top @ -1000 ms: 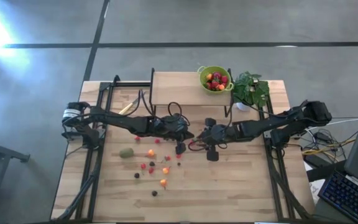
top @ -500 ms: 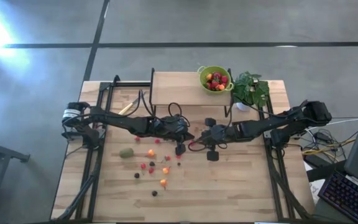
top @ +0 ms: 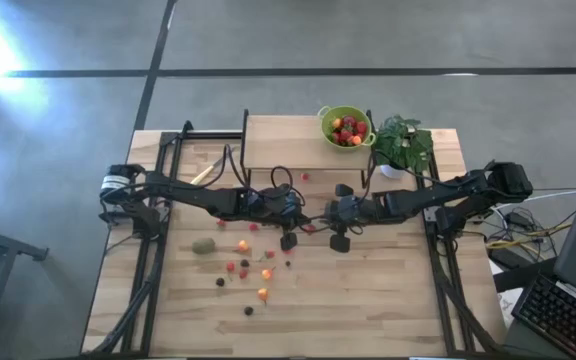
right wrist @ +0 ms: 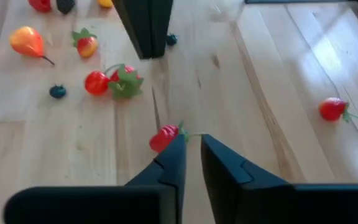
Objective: Build produce basket
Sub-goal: Put the strawberry into the green basket
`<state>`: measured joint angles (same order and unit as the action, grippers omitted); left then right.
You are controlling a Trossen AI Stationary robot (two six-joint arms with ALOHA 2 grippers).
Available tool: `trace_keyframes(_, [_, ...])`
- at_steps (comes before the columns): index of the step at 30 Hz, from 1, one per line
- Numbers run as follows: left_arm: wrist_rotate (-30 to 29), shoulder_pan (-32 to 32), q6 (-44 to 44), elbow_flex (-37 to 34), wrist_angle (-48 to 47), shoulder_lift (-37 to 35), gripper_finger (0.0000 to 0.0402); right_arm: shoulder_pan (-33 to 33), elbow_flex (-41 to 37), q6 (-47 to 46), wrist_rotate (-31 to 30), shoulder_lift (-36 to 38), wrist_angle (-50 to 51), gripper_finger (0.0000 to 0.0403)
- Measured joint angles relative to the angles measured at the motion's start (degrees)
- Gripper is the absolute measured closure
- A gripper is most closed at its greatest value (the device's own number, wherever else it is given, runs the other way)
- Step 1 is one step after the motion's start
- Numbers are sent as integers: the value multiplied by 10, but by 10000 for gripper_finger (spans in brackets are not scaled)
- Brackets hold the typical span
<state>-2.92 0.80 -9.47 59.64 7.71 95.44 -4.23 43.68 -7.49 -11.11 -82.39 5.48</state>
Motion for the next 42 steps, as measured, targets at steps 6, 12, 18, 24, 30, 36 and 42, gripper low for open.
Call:
trace_keyframes(6, [-36,0,22,0,-44,0,333,-1,-1,-1,1,0,-1,294])
trace_keyframes(12, [-96,0,10,-18,-78,0,243,1,-11,-19,-13,0,-1,237])
trace_keyframes(18, [-104,-1,18,-63,-14,5,208,-3,-33,-50,-78,2,3,226])
trace_keyframes(24, [-194,-1,63,-86,147,59,208,5,-44,-60,-124,2,3,240])
trace_keyframes(30, [-340,-1,62,-48,164,130,185,13,-43,-63,-141,14,29,228])
trace_keyframes(36, [-370,-1,24,5,164,197,156,13,-49,-100,-194,62,108,210])
trace_keyframes(42, [-464,-7,-56,56,163,252,152,13,-83,-120,-206,140,112,211])
